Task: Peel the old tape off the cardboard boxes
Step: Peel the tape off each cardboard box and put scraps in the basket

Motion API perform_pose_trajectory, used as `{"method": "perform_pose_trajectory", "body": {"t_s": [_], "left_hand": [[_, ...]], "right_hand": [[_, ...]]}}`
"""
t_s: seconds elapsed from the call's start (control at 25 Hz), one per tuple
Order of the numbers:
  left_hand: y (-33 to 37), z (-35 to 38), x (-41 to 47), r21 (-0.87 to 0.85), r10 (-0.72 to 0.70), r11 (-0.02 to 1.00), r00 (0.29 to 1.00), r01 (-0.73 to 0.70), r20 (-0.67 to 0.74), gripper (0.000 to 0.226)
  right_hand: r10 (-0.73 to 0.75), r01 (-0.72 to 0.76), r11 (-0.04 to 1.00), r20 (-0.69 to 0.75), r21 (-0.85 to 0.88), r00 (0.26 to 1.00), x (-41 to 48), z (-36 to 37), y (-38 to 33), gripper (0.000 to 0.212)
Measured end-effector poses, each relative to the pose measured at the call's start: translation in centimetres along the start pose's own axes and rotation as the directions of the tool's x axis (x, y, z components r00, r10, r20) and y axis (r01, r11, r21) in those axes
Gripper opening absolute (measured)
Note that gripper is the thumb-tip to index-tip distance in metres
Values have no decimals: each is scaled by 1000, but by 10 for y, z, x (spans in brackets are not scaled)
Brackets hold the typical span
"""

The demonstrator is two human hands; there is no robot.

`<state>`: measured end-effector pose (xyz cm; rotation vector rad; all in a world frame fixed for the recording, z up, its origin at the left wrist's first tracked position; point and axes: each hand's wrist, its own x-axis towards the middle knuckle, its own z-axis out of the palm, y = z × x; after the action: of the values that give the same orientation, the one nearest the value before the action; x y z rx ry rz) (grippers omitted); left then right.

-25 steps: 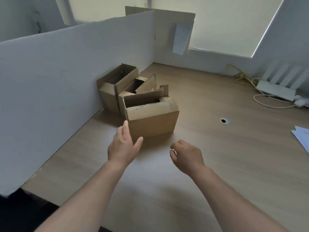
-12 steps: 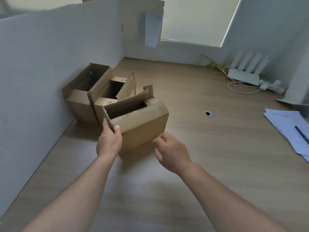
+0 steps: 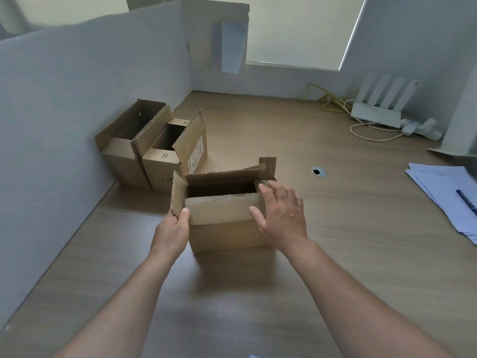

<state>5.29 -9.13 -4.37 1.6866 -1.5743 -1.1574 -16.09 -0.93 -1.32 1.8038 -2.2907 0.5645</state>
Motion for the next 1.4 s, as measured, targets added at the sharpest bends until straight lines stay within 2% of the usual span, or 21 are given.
{"method": "perform_pose_trajectory", "body": {"t_s": [0.12, 0.24, 0.32, 0.36, 0.44, 0.56, 0.68, 0.76, 0.8, 0.84, 0.88, 0.92, 0.96, 1.04, 1.12, 1.2, 1.32, 1.4], "left_hand": [[3, 10, -18, -41, -10, 999, 999, 12, 33, 42], [10, 17, -28, -73, -22, 997, 999, 24, 25, 50], [13, 23, -35, -67, -27, 997, 1000, 27, 6, 51], [15, 25, -39, -65, -40, 997, 999, 40, -2, 53], [21, 31, -45, -125, -104, 987, 995, 103, -6, 54], [36, 33, -51, -371, -262, 889, 963, 268, 67, 44], [42, 28, -56, -512, -259, 784, 934, 352, 245, 24], [42, 27, -59, -580, -202, 724, 919, 373, 339, 18], [41, 28, -61, -593, -178, 719, 921, 362, 347, 14], [40, 30, -62, -599, -164, 723, 927, 346, 337, 9], [39, 31, -63, -603, -159, 726, 934, 331, 320, 4], [38, 33, -65, -601, -158, 734, 940, 317, 303, 4], [37, 34, -66, -598, -155, 741, 944, 306, 292, 7], [34, 35, -68, -586, -141, 756, 947, 291, 288, 12], [32, 34, -70, -562, -123, 777, 945, 282, 304, 15], [30, 34, -73, -535, -100, 800, 939, 273, 329, 16], [30, 34, -76, -511, -79, 818, 932, 264, 355, 16], [30, 34, -77, -504, -77, 824, 932, 259, 353, 15]], "right_hand": [[19, -13, 999, 221, -32, 975, -7, -8, 18, 79], [-57, 41, 997, 282, 63, 958, -20, -19, 28, 86], [-71, 56, 997, 331, 55, 941, -29, -25, 34, 84], [-72, 63, 997, 312, 37, 947, -33, -27, 35, 77], [-103, 103, 995, 163, 10, 981, -41, -31, 38, 56], [-143, 147, 988, -97, 38, 985, -50, -34, 43, 35], [-178, 187, 979, -113, 76, 978, -57, -39, 50, 23], [-184, 192, 965, -61, 181, 981, -59, -45, 51, 17], [-123, 119, 939, -10, 322, 992, -58, -50, 50, 14], [-8, -21, 873, 57, 487, 998, -54, -57, 49, 11], [131, -178, 767, 121, 616, 984, -47, -61, 49, 10], [263, -309, 674, 172, 671, 949, -39, -64, 54, 9], [367, -409, 641, 209, 650, 906, -30, -66, 61, 12], [465, -565, 660, 322, 495, 825, -16, -67, 75, 39], [502, -651, 677, 431, 344, 750, -6, -67, 81, 68], [528, -680, 705, 491, 202, 693, -1, -64, 79, 86], [535, -659, 749, 531, 60, 657, -3, -54, 71, 94], [522, -655, 753, 548, 63, 653, -4, -51, 69, 80]]}}
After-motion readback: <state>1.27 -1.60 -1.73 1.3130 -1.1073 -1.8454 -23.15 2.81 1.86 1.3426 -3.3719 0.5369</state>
